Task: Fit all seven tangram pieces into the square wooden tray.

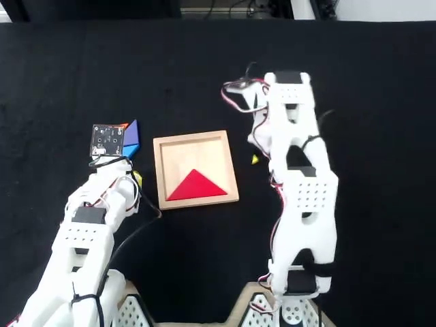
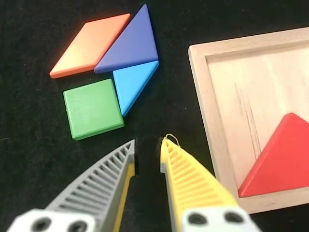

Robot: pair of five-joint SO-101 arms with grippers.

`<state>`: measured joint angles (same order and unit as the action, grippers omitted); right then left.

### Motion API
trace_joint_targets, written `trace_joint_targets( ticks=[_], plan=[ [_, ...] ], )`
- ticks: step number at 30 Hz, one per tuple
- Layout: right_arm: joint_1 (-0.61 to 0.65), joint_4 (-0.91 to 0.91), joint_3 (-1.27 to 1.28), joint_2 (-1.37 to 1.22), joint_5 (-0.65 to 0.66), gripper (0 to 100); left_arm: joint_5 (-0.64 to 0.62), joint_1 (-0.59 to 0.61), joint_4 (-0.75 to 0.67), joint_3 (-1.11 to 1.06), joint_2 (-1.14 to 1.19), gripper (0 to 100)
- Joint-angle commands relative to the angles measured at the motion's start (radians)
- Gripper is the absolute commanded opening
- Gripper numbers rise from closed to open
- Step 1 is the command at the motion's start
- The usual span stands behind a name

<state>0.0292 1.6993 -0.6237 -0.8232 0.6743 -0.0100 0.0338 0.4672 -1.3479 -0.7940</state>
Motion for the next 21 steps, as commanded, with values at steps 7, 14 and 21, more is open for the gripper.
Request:
trace_joint_targets(
  ticks=[7,14,21],
  plan=[
    [-0.064,-0.055,-0.128,0.005,-0.137,1.1,-0.003,-0.01,-0.018,0.008,-0.009,11],
    [-0.066,-0.051,-0.145,-0.045,-0.14,1.1,-0.003,-0.01,-0.018,0.008,-0.009,11],
    [-0.095,0.005,-0.142,-0.05,-0.138,1.1,-0.003,-0.01,-0.018,0.008,-0.009,11]
  ],
)
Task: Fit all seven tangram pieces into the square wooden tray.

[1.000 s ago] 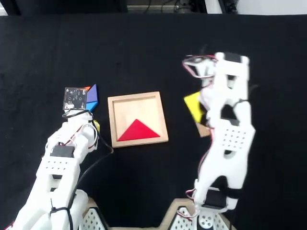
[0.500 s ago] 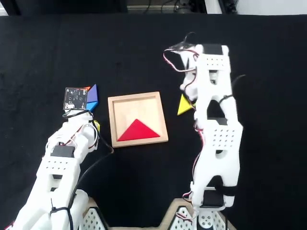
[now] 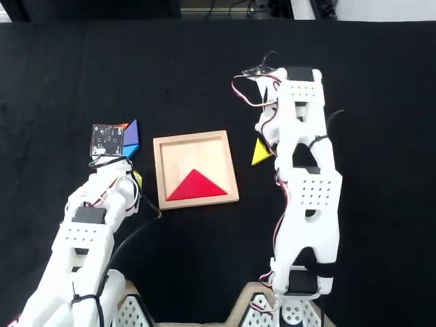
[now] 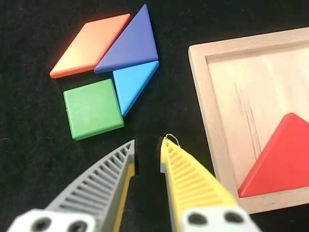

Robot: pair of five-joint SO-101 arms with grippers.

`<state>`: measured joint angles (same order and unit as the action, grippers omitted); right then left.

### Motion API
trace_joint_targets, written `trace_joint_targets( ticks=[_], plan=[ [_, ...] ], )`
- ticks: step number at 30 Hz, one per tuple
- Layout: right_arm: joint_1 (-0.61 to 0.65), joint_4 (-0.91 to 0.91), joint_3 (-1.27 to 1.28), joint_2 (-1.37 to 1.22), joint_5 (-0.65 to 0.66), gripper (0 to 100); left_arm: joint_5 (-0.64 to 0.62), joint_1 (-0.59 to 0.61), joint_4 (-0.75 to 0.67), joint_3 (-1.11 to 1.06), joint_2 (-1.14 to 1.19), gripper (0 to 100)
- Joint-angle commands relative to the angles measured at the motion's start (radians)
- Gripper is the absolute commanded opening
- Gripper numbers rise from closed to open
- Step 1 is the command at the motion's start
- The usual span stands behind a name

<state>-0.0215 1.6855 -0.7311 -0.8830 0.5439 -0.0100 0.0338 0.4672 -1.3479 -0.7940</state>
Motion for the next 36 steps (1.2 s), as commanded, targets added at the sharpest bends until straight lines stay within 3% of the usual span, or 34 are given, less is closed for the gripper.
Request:
trace_joint_targets(
  ticks=[1,8,18,25,36],
  plan=[
    [-0.057,0.02,-0.035,0.01,-0.008,1.1,-0.003,-0.01,-0.018,0.008,-0.009,11],
    [-0.135,0.052,-0.042,0.01,-0.003,1.1,-0.003,-0.01,-0.018,0.008,-0.009,11],
    [-0.1,0.058,-0.114,0.102,-0.049,1.1,-0.003,-0.008,-0.018,0.008,-0.009,11],
    [-0.193,0.035,-0.102,0.05,-0.041,1.1,-0.003,-0.01,-0.018,0.008,-0.009,11],
    [-0.072,-0.005,-0.367,-0.168,-0.04,1.3,-0.003,-0.01,-0.018,0.008,-0.009,11]
  ],
)
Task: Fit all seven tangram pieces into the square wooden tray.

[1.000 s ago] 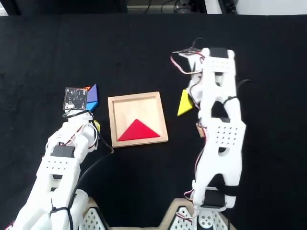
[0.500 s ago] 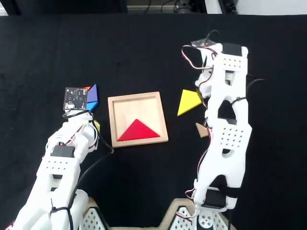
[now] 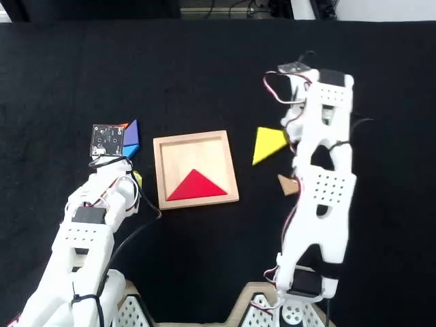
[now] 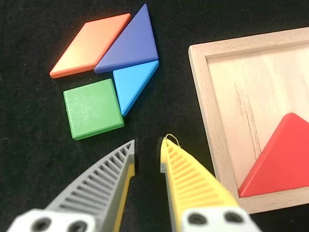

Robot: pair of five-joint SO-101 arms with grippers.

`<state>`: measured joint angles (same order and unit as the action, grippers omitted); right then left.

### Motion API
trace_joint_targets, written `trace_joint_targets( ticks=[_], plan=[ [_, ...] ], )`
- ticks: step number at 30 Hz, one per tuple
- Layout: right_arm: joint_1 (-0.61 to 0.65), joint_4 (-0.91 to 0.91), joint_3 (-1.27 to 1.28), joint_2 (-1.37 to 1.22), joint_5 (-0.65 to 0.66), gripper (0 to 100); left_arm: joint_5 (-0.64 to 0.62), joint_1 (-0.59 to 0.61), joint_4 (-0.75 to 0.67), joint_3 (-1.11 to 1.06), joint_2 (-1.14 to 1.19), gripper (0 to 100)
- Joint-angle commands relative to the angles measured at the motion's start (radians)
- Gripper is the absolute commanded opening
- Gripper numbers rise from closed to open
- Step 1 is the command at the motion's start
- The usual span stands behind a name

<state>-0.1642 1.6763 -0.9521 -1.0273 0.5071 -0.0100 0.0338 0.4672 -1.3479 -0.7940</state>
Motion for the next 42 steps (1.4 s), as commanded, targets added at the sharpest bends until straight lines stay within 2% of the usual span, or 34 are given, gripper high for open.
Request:
trace_joint_targets(
  ticks=[1,7,16,22,28,32,37,42],
  plan=[
    [0.094,0.012,-0.171,-0.042,-0.002,1.3,-0.003,-0.01,-0.018,0.008,-0.009,11],
    [0.198,0.081,-0.283,-0.12,0.074,1.2,-0.003,-0.01,-0.018,0.008,-0.009,11],
    [0.115,0.086,-0.321,-0.021,0.052,1.1,-0.003,-0.012,-0.018,0.008,-0.009,11],
    [0.212,0.086,-0.314,0.007,-0.091,1.8,-0.003,-0.012,-0.018,0.008,-0.009,11],
    [0.256,0.091,-0.285,0.071,-0.46,22.4,-0.003,-0.012,-0.018,0.008,-0.009,11],
    [0.338,0.091,-0.127,0.189,-0.543,22.9,-0.003,-0.012,-0.018,0.008,-0.009,11],
    [0.402,0.044,0.059,0.251,-0.718,23.0,-0.003,-0.012,-0.018,0.008,-0.009,11],
    [0.402,-0.011,0.076,0.226,-0.743,23.1,-0.003,-0.012,-0.018,0.008,-0.009,11]
  ],
)
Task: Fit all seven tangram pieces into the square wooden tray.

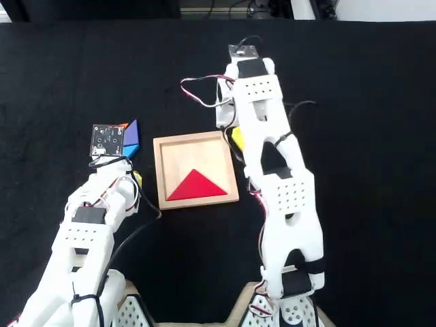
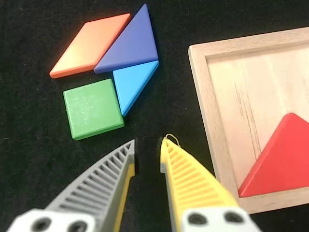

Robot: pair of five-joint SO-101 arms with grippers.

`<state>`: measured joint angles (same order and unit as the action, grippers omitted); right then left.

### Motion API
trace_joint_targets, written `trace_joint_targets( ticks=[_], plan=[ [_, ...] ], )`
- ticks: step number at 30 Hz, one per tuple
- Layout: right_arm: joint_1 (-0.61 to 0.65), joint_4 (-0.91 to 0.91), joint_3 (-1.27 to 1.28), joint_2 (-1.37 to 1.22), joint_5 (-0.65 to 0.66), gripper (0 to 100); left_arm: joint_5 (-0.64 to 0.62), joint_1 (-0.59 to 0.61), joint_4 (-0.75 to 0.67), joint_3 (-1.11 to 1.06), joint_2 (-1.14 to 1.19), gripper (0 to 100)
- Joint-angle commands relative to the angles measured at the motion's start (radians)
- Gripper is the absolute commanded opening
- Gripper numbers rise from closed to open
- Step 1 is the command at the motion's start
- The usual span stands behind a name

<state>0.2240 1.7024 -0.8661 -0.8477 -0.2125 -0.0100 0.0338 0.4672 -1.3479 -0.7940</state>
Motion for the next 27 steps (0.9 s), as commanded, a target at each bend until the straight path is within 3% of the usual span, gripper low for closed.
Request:
trace_joint_targets(
  ticks=[1,10,16,27],
  plan=[
    [0.014,-0.037,-0.022,0.039,-0.023,23.0,-0.003,-0.012,-0.018,0.008,-0.009,11],
    [0.021,-0.028,-0.117,-0.065,0.005,25.8,-0.003,-0.012,-0.017,0.008,-0.009,11],
    [0.029,-0.006,-0.205,-0.116,-0.084,28.2,-0.003,-0.012,-0.017,0.008,-0.009,11],
    [-0.026,-0.005,-0.213,-0.202,-0.089,28.0,-0.003,-0.013,-0.017,0.008,-0.009,11]
  ],
)
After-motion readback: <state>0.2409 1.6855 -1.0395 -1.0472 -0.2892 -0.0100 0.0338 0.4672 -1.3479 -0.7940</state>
